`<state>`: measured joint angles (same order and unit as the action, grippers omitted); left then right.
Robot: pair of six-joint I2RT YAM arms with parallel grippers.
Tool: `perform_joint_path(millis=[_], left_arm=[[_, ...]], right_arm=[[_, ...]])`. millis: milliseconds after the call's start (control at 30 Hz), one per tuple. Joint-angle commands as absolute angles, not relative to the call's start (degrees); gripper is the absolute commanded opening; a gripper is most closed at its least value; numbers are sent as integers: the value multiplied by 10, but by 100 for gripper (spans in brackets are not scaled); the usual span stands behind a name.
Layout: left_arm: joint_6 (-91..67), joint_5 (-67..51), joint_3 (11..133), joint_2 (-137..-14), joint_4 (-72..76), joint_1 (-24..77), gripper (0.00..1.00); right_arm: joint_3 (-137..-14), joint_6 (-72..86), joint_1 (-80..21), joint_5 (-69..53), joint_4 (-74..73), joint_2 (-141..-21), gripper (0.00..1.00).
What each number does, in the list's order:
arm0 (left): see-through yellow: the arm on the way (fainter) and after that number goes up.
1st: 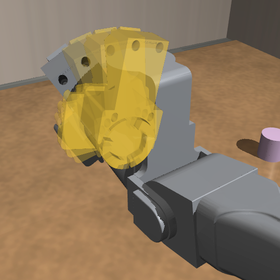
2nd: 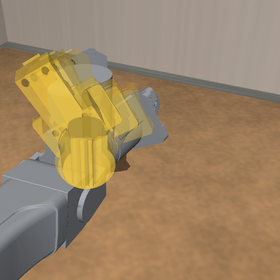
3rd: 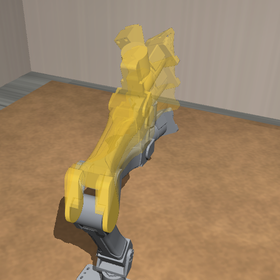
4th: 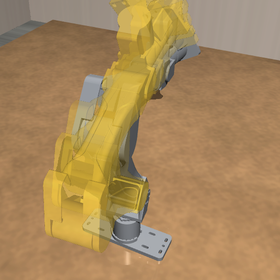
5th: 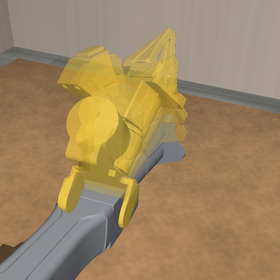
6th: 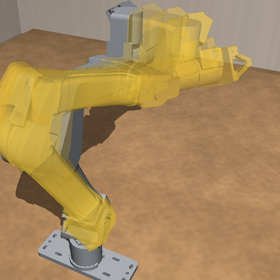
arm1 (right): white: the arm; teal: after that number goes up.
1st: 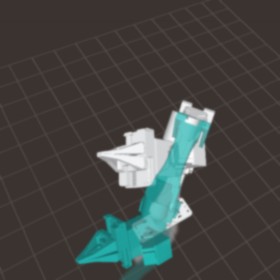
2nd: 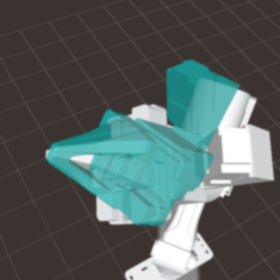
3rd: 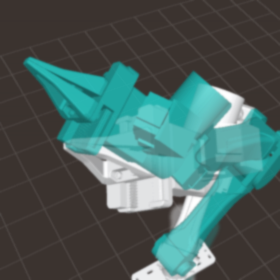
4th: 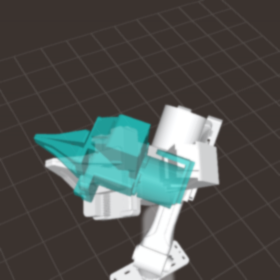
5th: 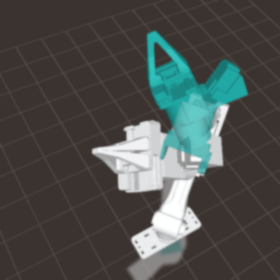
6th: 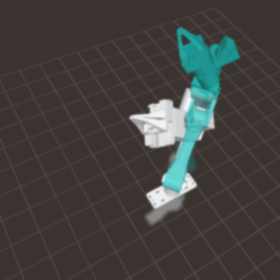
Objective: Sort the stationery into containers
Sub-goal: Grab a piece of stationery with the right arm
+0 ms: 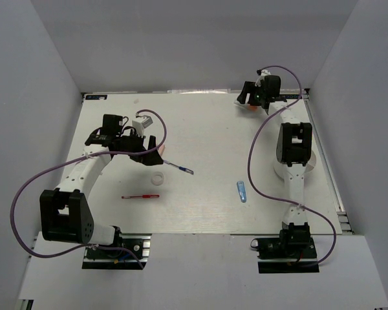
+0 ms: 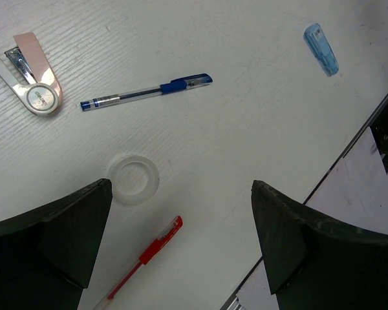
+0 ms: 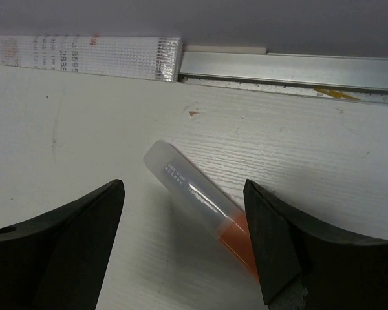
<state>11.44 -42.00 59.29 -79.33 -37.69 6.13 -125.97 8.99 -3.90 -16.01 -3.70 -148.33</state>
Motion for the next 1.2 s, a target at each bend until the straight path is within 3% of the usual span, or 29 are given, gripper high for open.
perform_joint_path(millis=[0, 167, 500, 800, 900, 1167], left_arm=[[113, -430, 590, -792, -374, 60, 98], [112, -426, 592, -792, -376, 60, 98], [109, -424, 589, -786, -370, 60, 98], [110, -405, 584, -783, -371, 60, 98], [110, -410, 587, -790, -373, 60, 98], [128, -467, 586, -773, -365, 60, 95]], right_arm=[[-1289, 134, -39, -164, -15, -1494, 80], [-1281, 120, -43, -146, -41, -1498, 78], [-1278, 40, -59, -152, -110, -1477, 65], [-1254, -152, -109, -12, -147, -1467, 60], [-1241, -181, -117, 27, -143, -1463, 52], [-1212, -210, -115, -26, -188, -1445, 27]])
